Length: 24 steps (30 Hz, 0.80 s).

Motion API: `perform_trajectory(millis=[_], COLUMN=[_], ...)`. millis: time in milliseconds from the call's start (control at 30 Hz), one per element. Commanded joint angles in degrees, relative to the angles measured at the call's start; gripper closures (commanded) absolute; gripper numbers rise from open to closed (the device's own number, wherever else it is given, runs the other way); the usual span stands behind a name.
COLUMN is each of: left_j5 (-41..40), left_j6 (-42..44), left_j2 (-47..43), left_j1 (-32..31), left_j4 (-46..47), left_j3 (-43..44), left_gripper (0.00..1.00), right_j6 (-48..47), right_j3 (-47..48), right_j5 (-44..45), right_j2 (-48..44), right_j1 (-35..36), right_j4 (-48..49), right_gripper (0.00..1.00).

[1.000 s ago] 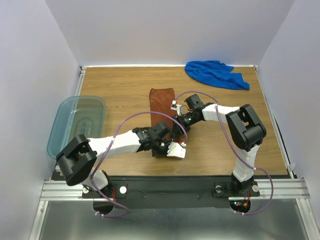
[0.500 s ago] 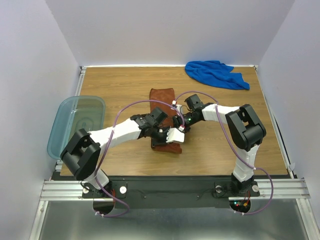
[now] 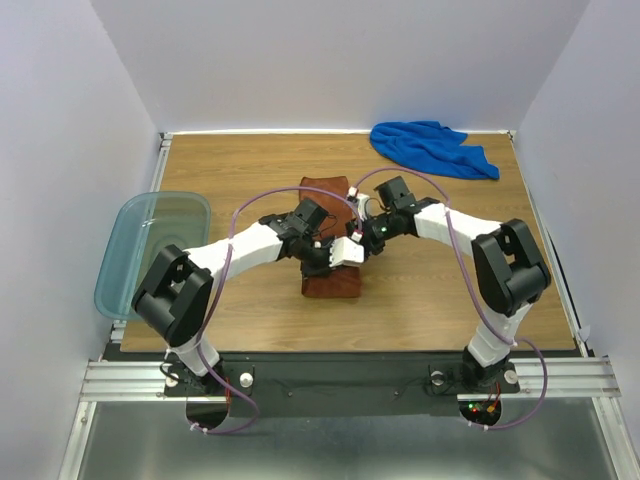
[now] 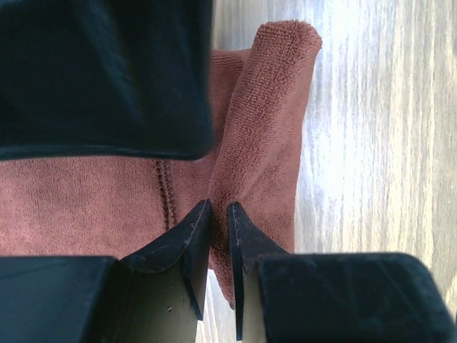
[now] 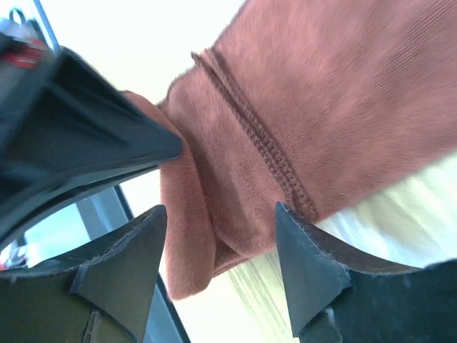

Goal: Roll the towels
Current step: Roll the towel

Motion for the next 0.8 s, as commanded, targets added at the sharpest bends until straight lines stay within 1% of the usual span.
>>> perform_trajectory(millis=[0, 133, 267, 367, 433, 533, 600, 633, 667, 767], left_j5=[2.3, 3.5, 3.0, 2.2, 2.3, 1.7, 1.6, 1.6, 1.9, 2.1], left_j6=[0.6, -0.6, -0.6, -0.8, -0.9, -1.0, -1.0, -1.1, -1.2, -1.2], left_j2=[0.8, 2.7, 4.1, 5.5, 6.3, 7.1, 8.0, 8.4, 8.6, 9.6], left_j1=[1.2, 2.2, 3.4, 3.6, 4.0, 4.5, 4.8, 4.8, 5.0, 5.3], left_j4=[0.0, 0.6, 1.9, 2.4, 2.7, 3.7, 4.1, 4.0, 4.0, 4.2], left_j3=[2.9, 3.8, 4.0, 4.3, 4.6, 4.6, 4.9, 5.1, 5.3, 5.9], left_gripper=[0.74, 0.73, 0.73, 0.73, 0.73, 0.73, 0.73, 0.73, 0.73, 0.73], right_j6=[-2.3, -4.6, -8.2, -14.2, -16.7, -18.6, -19.1, -18.4, -17.8, -14.2], right_j3=[2.3, 1.1, -0.4, -0.2, 0.1, 0.1, 0.2, 0.5, 0.8, 1.9], right_j5=[3.2, 2.6, 1.3, 2.1, 3.0, 3.5, 2.8, 2.3, 1.6, -2.7], right_j2=[-4.8, -7.6, -11.8, -14.4, -15.7, -17.4, -18.9, -19.1, -19.1, -18.5], right_j1=[-2.4, -5.0, -9.2, -9.6, -9.6, -9.6, -9.7, -9.7, -9.6, -9.6], right_j4=[-1.5, -3.0, -6.9, -12.5, -15.5, -17.2, -18.0, -18.1, -18.2, -17.9], right_gripper=[0.32, 0.33, 0.34, 0.34, 0.33, 0.34, 0.36, 0.39, 0.41, 0.46])
